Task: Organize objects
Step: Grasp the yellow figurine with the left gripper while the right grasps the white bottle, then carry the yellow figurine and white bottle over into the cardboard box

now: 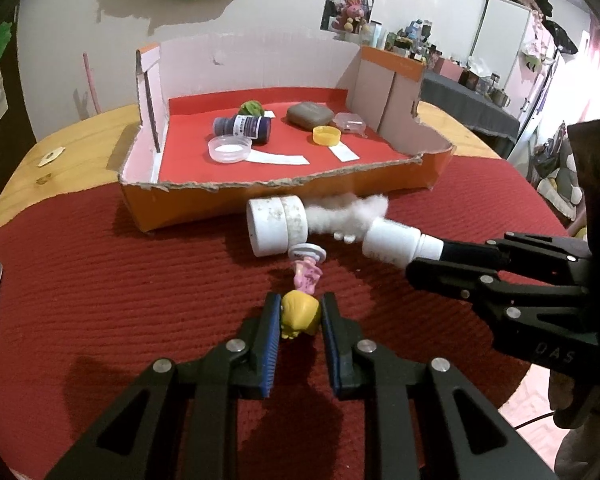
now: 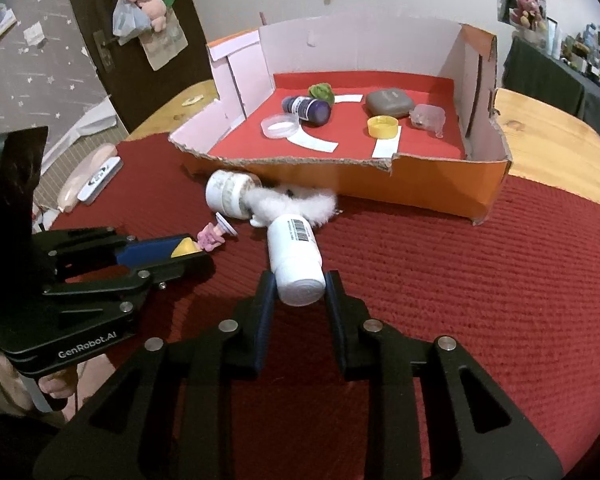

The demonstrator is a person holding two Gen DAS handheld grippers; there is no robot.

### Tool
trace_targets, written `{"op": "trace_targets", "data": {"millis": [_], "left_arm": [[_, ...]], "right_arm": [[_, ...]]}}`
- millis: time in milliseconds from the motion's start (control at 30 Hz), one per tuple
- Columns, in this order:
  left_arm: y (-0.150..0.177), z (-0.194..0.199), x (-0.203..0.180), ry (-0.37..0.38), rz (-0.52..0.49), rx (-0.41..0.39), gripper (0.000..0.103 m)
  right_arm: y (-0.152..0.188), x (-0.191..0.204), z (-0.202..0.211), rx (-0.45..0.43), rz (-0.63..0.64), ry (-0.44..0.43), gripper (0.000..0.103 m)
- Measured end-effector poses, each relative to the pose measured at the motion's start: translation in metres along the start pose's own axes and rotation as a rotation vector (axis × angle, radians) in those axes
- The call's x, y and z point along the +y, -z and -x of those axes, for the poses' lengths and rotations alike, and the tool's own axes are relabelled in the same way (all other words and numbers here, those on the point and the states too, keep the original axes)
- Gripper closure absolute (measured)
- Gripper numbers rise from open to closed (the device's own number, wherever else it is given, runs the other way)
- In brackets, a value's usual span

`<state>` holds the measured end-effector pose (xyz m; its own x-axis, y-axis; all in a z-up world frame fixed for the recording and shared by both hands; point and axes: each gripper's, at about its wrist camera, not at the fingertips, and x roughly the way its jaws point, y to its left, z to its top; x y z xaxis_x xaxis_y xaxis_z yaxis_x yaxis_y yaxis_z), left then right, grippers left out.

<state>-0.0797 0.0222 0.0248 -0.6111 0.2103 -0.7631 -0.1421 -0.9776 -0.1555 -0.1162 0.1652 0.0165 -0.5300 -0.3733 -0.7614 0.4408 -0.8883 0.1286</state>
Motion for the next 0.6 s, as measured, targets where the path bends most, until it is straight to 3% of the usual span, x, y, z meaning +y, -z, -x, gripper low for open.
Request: {"op": "trace_targets", "data": {"millis": [600], "left_arm": [[-0.003, 0.032, 0.001, 0.008, 0.027, -0.069, 0.082]], "right_arm": [[-0.007, 0.012, 0.028, -0.066, 0.004, -0.022, 0.08]]}}
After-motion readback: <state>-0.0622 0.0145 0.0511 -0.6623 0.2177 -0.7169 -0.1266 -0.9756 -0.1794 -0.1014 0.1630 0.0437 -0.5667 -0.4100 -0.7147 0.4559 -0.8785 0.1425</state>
